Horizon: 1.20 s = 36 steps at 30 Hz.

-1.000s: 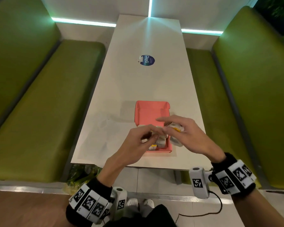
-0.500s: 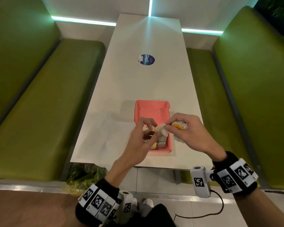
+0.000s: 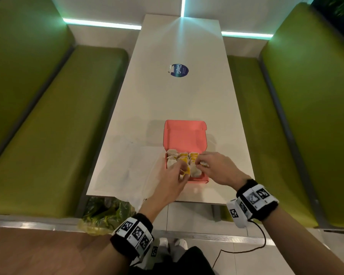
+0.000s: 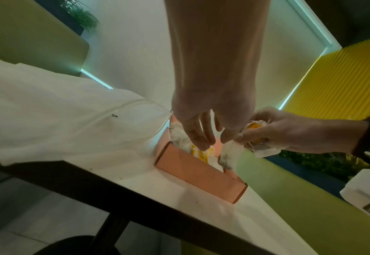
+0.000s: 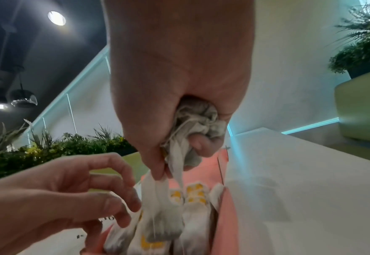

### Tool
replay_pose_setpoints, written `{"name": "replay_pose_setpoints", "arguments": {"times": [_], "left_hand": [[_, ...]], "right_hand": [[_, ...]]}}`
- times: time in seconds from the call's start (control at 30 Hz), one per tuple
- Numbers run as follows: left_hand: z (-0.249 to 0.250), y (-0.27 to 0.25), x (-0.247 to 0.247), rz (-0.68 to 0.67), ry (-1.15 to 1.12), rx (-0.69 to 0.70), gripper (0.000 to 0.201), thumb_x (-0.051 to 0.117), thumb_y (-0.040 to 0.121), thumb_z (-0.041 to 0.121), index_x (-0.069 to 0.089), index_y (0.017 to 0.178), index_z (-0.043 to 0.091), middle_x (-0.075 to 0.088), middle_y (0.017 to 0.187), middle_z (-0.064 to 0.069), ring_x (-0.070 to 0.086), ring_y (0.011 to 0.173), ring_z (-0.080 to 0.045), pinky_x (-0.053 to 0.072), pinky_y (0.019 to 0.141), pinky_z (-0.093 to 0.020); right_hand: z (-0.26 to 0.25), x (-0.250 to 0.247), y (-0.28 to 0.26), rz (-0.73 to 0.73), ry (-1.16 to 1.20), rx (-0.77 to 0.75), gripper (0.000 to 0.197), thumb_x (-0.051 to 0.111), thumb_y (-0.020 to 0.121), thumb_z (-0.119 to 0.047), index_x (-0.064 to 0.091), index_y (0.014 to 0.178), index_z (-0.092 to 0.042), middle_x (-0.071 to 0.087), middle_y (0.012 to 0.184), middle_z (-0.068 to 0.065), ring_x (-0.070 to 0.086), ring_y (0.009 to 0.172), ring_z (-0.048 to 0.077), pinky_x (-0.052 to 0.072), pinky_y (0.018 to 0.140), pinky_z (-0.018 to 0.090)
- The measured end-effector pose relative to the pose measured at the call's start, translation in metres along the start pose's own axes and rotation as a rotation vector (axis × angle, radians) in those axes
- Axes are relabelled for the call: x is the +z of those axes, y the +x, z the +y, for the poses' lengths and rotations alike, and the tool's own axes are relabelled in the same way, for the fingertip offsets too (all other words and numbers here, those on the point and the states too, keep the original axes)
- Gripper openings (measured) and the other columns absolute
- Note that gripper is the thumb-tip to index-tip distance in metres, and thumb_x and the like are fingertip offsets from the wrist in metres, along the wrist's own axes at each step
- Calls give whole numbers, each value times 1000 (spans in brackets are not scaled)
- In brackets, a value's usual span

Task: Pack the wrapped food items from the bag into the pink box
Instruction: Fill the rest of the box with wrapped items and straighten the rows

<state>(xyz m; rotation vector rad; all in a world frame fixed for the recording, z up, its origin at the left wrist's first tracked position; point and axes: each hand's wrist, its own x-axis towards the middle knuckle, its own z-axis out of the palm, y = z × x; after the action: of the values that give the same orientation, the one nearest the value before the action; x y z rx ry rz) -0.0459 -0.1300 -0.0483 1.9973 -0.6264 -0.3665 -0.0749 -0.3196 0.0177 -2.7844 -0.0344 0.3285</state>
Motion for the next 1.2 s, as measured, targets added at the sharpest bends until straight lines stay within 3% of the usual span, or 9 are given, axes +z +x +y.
{"name": "replay_pose_setpoints", "arguments": {"times": [0.1,0.17,0.23,0.3,0.37,0.47,0.67,0.8,1.2], "left_hand": [[-5,-4,1,-38,59,11,14,59,96,15,53,108,19,57,104,1,51,76,-4,42,68,-10],[-5,-6,2,-28,138,38,15,59,96,16,56,110,16,59,107,0,52,82,-7,41,69,-8],[-6,-6,4,20,269,127,13,61,93,15,60,106,14,62,105,-1,52,91,-13,45,73,-16],[-8,-5,10,-1,401,228,15,58,91,21,63,102,13,65,103,-3,55,97,-21,49,80,-32],[-8,-3,18,-121,525,257,28,51,92,31,63,113,15,65,115,-3,57,107,-28,48,92,-45],[-6,-5,29,-248,684,248,40,49,97,38,55,132,20,59,135,0,47,126,-27,38,106,-48],[-6,-8,40,-266,797,229,58,24,93,53,48,133,19,66,126,0,51,119,-29,40,93,-45],[-2,-9,40,-248,794,235,50,30,95,51,49,128,18,66,125,-1,50,116,-29,39,86,-43],[4,-9,38,-281,805,219,45,42,95,51,49,121,14,65,126,-4,50,112,-31,39,85,-44]], "right_hand": [[8,12,8,-70,-17,-2,15,52,99,-33,66,102,-29,61,106,-11,58,95,15,52,76,39],[12,18,13,-94,-29,4,13,53,99,-33,65,100,-30,61,104,-10,58,92,16,52,75,39],[16,23,17,-113,-29,24,11,54,98,-33,64,98,-31,61,103,-10,59,92,17,51,75,39],[18,29,20,-117,-27,44,11,54,97,-34,64,98,-31,61,103,-9,60,93,19,50,73,39],[20,33,21,-100,-27,64,11,53,97,-33,64,98,-30,61,105,-8,60,95,19,50,73,39],[20,38,20,-58,-44,92,14,51,97,-33,63,99,-27,62,107,-6,60,97,21,50,72,37],[13,39,20,-16,-129,101,22,47,100,-33,53,120,-26,60,120,-6,60,107,23,46,72,35],[10,40,16,-3,-185,72,33,48,99,-26,46,132,-25,57,125,-3,57,110,23,45,69,35],[18,49,22,29,-286,30,23,57,96,-25,57,119,-27,50,122,-3,56,108,22,53,66,36]]}}
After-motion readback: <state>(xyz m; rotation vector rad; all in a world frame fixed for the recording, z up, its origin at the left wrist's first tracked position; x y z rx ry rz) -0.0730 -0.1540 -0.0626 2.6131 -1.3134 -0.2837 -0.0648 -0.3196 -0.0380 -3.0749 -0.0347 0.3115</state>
